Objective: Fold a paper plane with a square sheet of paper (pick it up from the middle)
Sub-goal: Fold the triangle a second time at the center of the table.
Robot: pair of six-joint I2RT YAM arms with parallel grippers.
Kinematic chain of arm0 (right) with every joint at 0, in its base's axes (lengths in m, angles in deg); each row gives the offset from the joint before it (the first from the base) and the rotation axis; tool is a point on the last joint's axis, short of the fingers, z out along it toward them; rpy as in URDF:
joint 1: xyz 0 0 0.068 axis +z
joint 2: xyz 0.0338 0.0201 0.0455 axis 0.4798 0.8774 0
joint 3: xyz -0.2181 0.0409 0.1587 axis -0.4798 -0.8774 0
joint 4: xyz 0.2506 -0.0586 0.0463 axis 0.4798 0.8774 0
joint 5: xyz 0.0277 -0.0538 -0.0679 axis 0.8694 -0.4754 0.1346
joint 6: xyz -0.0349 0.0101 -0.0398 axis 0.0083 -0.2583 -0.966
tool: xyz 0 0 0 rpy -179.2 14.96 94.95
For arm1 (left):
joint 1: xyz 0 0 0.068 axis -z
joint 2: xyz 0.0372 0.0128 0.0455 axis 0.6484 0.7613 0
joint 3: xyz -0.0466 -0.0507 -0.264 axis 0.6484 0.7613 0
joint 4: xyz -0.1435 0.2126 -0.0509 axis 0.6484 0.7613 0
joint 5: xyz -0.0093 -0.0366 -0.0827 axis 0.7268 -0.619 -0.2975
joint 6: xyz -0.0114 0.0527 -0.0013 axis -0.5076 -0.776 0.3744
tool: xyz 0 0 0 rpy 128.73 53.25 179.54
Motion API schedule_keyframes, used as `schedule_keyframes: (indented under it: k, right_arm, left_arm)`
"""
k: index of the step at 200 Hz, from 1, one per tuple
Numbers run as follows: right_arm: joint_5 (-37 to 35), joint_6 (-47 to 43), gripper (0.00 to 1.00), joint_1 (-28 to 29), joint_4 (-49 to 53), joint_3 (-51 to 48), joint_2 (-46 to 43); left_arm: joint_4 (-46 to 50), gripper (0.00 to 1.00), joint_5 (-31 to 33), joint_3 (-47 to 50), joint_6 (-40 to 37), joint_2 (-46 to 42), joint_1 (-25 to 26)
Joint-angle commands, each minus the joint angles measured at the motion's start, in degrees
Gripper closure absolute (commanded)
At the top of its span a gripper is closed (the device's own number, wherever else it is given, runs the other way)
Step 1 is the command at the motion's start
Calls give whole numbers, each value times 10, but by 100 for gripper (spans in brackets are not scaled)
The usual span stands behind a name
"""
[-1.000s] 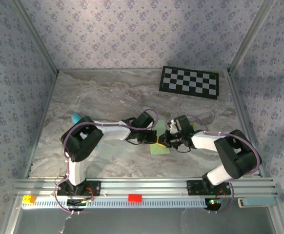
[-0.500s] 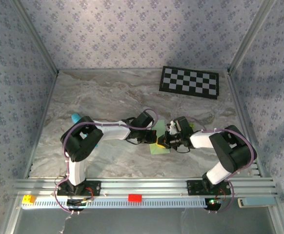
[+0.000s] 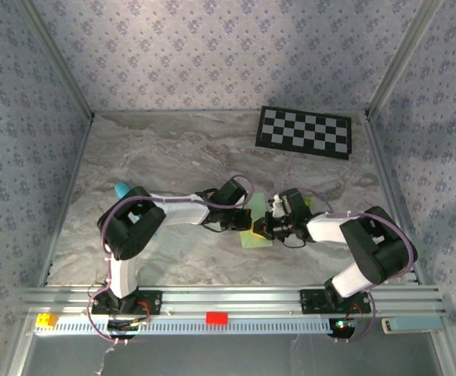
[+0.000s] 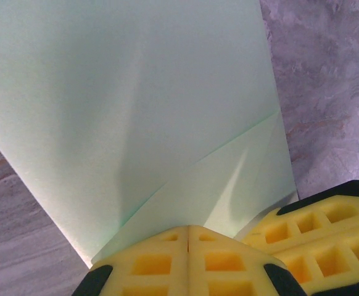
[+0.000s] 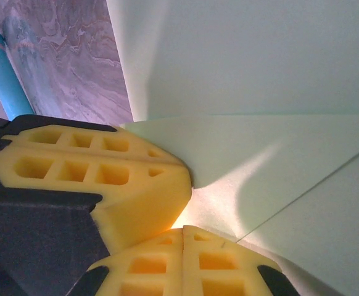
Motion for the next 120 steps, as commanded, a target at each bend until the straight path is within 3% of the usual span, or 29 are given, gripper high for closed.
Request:
schedule_keyframes:
  k: [1,31,68,100,120]
  right_arm:
    - [6,5,100,8,3,-2,14]
    - [-2,4,100,6,13,-4,30]
    - [-36,-20,100,1,107,6,-49]
    - [-102,-37,92,1,241,17,-136]
    - [-130,-32,77,4,303,15,-169]
  left_arm:
    - [33,100,5,10,-6,7,3]
    - [33,100,5,10,-6,8,3]
    - [33,100,7,11,-4,4,3]
    - [32,100,8,11,2,-1,2]
    - [31,100,8,11,6,-4,2]
